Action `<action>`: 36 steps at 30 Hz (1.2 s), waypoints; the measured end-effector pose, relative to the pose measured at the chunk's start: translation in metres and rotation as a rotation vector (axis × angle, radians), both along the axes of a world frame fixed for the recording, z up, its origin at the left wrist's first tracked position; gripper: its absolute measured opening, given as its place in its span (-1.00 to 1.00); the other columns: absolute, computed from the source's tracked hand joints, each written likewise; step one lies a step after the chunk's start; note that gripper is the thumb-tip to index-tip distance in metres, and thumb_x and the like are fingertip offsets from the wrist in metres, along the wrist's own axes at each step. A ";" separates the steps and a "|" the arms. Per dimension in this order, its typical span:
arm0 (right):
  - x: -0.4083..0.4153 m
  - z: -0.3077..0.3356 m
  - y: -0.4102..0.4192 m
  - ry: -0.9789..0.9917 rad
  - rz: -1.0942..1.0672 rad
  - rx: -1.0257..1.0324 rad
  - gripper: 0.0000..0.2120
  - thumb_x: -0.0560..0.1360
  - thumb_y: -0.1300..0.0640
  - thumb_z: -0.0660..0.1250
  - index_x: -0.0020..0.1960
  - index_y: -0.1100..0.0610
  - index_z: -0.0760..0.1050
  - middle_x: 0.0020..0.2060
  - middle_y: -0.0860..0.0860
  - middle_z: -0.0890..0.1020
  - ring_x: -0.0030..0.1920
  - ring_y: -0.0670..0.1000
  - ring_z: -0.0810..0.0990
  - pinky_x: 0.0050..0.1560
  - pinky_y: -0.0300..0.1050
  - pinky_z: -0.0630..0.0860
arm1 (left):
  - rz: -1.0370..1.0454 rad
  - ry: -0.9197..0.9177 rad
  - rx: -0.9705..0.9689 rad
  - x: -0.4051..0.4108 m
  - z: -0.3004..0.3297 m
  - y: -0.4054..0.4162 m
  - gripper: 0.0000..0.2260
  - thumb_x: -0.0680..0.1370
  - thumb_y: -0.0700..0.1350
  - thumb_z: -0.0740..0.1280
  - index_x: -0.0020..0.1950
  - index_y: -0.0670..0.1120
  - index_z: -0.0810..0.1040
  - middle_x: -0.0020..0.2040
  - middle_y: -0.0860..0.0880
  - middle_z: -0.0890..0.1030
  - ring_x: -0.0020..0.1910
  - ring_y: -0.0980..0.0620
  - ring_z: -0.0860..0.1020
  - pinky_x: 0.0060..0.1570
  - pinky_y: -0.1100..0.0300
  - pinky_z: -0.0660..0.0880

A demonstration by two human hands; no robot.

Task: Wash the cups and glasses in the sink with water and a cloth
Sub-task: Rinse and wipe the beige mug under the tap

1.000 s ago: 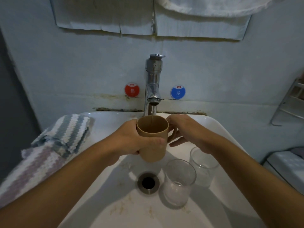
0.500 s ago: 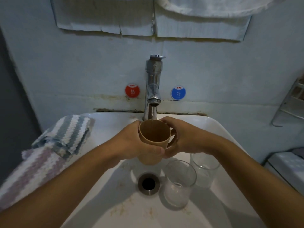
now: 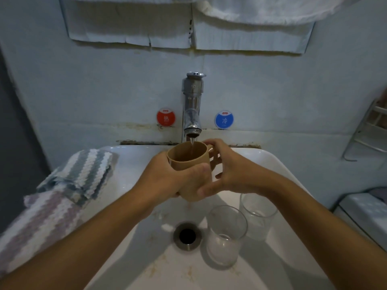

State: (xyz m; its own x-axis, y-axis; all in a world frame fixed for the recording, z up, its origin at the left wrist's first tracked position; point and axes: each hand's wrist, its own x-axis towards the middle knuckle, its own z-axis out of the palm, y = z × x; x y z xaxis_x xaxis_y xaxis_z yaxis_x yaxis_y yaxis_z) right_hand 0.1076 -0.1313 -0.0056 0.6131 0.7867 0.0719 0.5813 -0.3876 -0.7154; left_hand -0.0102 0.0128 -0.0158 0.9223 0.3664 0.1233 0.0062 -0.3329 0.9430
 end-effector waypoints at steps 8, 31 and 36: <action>-0.011 -0.021 0.011 -0.113 -0.057 0.153 0.25 0.16 0.03 0.69 0.56 -0.08 -0.10 0.38 -0.07 0.19 0.36 0.01 0.35 0.31 -0.01 0.51 | 0.098 -0.054 -0.021 0.001 -0.012 -0.017 -0.14 0.22 0.35 0.39 0.42 0.03 0.23 0.30 0.02 0.46 0.16 -0.01 0.56 -0.05 0.02 0.66; -0.003 -0.018 0.001 -0.244 0.167 0.030 0.09 0.19 0.11 0.69 0.48 -0.10 0.06 0.33 -0.10 0.31 0.22 -0.11 0.44 0.12 -0.29 0.52 | -0.601 0.104 0.368 0.026 0.003 -0.004 -0.70 0.33 0.09 0.27 -0.21 -0.14 0.53 -0.17 -0.23 0.57 -0.14 -0.21 0.54 0.05 -0.18 0.54; 0.005 -0.018 0.000 -0.190 0.123 0.104 0.11 0.15 0.12 0.71 0.49 -0.08 0.08 0.32 -0.04 0.33 0.15 -0.03 0.54 0.10 -0.16 0.62 | -0.381 -0.058 0.518 0.029 -0.010 0.002 -0.85 0.44 0.12 0.27 -0.17 0.07 0.55 -0.25 -0.01 0.62 -0.28 0.07 0.61 -0.12 -0.01 0.64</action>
State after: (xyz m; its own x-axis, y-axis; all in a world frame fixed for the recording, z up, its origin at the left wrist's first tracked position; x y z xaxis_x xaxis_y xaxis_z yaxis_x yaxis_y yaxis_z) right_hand 0.1129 -0.1311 -0.0237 0.4807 0.8370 0.2615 0.7477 -0.2355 -0.6209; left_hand 0.0191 0.0150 -0.0257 0.9625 -0.1055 0.2500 -0.2484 -0.7138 0.6548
